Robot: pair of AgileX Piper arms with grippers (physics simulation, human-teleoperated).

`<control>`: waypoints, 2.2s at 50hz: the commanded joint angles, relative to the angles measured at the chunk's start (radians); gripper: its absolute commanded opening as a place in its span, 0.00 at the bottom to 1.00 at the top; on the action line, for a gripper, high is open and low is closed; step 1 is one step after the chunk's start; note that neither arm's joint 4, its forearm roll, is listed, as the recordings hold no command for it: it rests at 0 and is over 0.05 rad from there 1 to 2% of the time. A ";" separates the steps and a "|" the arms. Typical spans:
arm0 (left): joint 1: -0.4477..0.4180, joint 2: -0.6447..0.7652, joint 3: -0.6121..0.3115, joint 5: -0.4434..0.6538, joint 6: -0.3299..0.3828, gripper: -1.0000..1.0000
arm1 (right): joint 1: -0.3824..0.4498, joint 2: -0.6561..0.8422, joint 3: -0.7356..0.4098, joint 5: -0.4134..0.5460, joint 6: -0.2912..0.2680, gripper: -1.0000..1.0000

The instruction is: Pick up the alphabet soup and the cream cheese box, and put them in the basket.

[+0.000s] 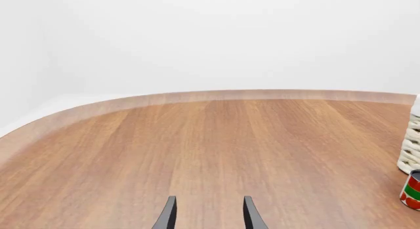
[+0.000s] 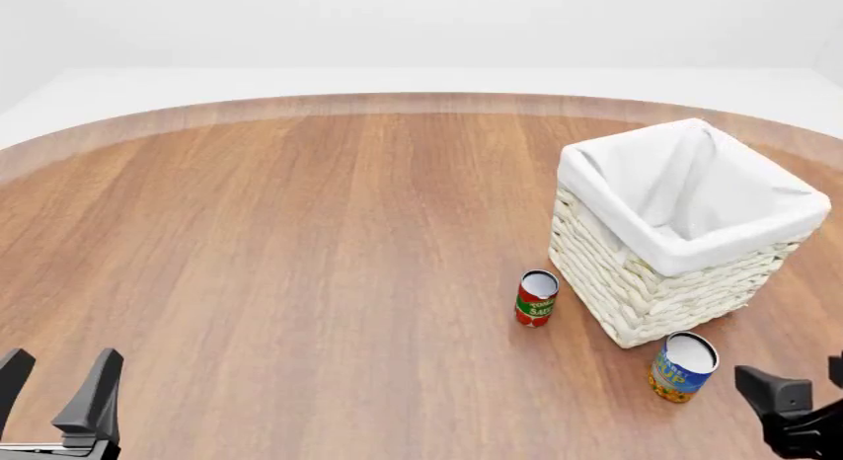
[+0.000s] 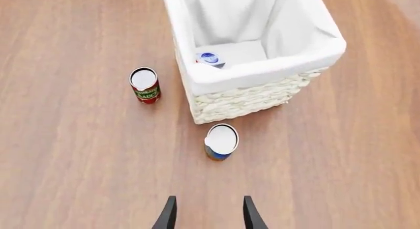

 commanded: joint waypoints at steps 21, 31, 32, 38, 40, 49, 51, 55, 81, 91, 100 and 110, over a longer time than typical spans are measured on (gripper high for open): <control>0.000 0.001 0.000 0.001 -0.001 1.00 | 0.000 -0.041 0.049 -0.001 0.016 1.00; 0.000 -0.001 0.000 0.003 -0.001 1.00 | -0.003 -0.057 0.072 -0.026 0.023 1.00; 0.000 -0.003 0.000 0.003 0.000 1.00 | -0.004 -0.061 0.086 -0.032 0.023 1.00; 0.000 -0.002 0.000 0.002 0.000 1.00 | -0.007 -0.069 0.116 -0.048 0.027 1.00; 0.000 -0.002 0.000 0.002 0.000 1.00 | 0.001 -0.072 0.104 -0.031 0.028 1.00; 0.000 0.000 0.000 0.000 0.000 1.00 | 0.000 -0.089 0.152 -0.056 0.024 1.00; 0.000 0.000 0.000 0.000 0.000 1.00 | 0.001 -0.088 0.155 -0.058 0.027 1.00; 0.000 0.001 0.001 -0.001 0.000 1.00 | -0.003 -0.081 0.165 -0.072 0.025 1.00; 0.000 0.003 0.001 -0.003 0.000 1.00 | -0.057 -0.011 0.290 -0.208 -0.028 1.00; 0.000 0.003 0.001 -0.004 0.000 1.00 | -0.074 0.062 0.282 -0.247 -0.048 1.00; 0.000 0.004 0.001 -0.005 0.000 1.00 | -0.088 0.121 0.313 -0.321 -0.063 1.00; 0.000 0.007 0.001 -0.007 0.000 1.00 | -0.097 0.191 0.367 -0.420 -0.078 1.00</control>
